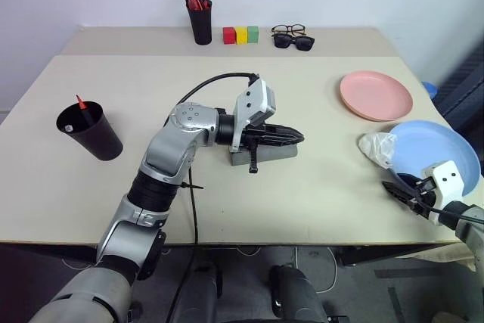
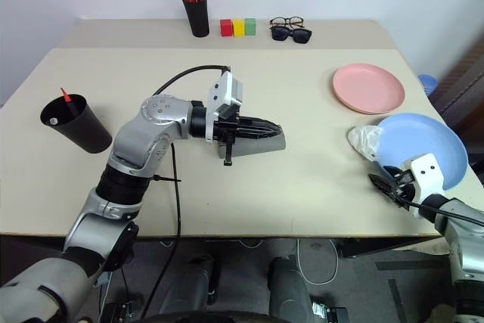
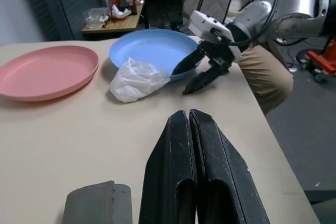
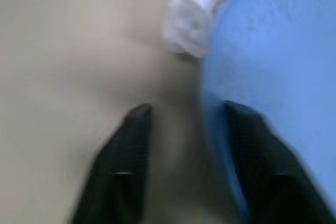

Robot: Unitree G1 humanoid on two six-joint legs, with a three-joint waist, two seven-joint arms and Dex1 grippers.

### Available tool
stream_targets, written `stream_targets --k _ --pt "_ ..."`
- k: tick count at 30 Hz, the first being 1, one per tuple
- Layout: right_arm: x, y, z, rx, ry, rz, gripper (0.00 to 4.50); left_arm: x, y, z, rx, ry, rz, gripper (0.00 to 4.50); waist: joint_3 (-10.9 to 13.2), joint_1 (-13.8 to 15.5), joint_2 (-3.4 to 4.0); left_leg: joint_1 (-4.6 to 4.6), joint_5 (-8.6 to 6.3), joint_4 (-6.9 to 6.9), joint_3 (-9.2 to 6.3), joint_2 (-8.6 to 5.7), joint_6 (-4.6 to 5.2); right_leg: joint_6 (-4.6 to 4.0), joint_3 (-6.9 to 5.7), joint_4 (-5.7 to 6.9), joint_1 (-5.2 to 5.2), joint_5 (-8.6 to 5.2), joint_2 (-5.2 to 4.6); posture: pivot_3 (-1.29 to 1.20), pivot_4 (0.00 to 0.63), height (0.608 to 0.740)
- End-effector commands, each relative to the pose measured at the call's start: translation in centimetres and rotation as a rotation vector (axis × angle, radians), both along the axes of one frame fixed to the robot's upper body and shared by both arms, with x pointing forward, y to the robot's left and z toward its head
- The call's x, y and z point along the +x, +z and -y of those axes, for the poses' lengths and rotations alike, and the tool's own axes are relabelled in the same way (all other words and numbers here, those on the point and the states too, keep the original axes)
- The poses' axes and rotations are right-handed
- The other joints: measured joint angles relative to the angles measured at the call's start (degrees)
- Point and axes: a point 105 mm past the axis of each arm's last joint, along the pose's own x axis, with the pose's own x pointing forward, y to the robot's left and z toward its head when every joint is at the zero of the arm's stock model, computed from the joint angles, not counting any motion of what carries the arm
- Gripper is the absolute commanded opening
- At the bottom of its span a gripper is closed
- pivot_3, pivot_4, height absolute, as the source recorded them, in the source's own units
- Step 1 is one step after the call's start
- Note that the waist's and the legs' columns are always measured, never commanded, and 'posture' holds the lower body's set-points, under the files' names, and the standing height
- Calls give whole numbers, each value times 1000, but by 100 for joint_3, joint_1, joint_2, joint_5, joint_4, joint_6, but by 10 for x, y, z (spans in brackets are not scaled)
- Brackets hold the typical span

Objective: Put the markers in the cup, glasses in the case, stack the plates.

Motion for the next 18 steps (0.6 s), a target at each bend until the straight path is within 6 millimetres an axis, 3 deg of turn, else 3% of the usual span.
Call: stream_targets --k 1,7,12,18 --pt "1 -5 12 -25 -41 -7 162 -5 12 0 -15 -14 43 0 0 -6 0 2 0 1 0 0 0 0 0 -1 2 0 0 0 150 740" --pt "9 5 18 -91 -73 56 65 -6 9 -4 -8 3 39 0 -5 -33 -12 18 0 2 1 0 0 0 0 -7 22 -1 0 0 150 740" --pt "30 34 27 -211 -131 193 65 -4 9 -4 -12 22 36 0 -4 -84 -9 18 0 2 0 0 0 0 1 -7 23 0 0 0 150 740" --pt "66 85 24 -317 -139 371 65 -4 8 -4 -17 37 27 0 2 -149 14 19 0 -3 7 0 0 0 8 0 13 1 0 0 150 740"
